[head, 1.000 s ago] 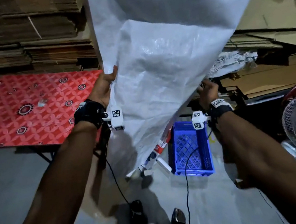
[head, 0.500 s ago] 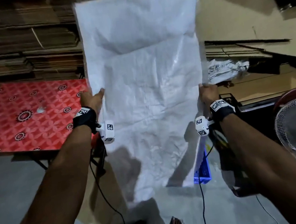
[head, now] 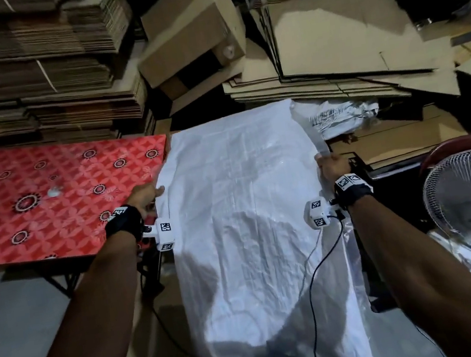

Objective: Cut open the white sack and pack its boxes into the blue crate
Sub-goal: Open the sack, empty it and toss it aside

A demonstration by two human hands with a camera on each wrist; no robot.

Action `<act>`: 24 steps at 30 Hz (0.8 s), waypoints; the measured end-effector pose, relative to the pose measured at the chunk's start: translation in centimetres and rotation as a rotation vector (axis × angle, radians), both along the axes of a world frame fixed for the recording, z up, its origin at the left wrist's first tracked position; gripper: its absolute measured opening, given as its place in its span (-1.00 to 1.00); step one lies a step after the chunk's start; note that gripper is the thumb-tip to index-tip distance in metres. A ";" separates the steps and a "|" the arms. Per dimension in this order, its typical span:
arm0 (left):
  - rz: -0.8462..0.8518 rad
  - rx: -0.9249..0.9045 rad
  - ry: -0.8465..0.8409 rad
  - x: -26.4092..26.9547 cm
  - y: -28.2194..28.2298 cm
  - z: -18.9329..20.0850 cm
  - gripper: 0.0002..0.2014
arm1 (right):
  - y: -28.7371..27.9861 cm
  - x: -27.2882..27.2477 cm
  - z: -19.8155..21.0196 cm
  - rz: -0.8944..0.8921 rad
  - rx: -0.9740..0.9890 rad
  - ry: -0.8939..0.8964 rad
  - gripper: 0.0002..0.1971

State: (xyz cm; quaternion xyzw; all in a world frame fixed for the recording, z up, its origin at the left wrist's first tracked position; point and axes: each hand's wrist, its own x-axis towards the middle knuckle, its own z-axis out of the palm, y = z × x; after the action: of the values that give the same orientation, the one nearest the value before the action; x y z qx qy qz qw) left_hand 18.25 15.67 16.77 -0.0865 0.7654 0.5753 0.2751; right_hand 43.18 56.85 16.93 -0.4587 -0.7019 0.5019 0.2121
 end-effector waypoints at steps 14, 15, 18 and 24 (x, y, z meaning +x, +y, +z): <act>-0.281 0.071 0.286 1.0 -2.7 3.3 -0.61 | 0.4 0.9 4.2 0.278 -0.161 0.118 -0.41; -0.324 0.002 0.310 1.2 -2.9 3.5 -0.55 | 0.5 1.0 4.3 0.358 -0.128 0.061 -0.38; -0.306 -0.130 0.443 1.4 -3.2 3.2 -0.71 | 0.0 1.1 4.9 0.417 0.080 -0.072 -0.48; -0.248 -0.675 0.701 1.5 -2.1 3.5 -0.68 | -2.2 0.1 5.0 0.255 0.681 -0.525 -0.74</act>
State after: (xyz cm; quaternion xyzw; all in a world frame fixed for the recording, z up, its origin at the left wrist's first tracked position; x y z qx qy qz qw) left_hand 19.80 13.52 20.28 0.1192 0.9598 0.2529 0.0243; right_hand 43.28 54.60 21.91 -0.3841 -0.9082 0.1309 0.1022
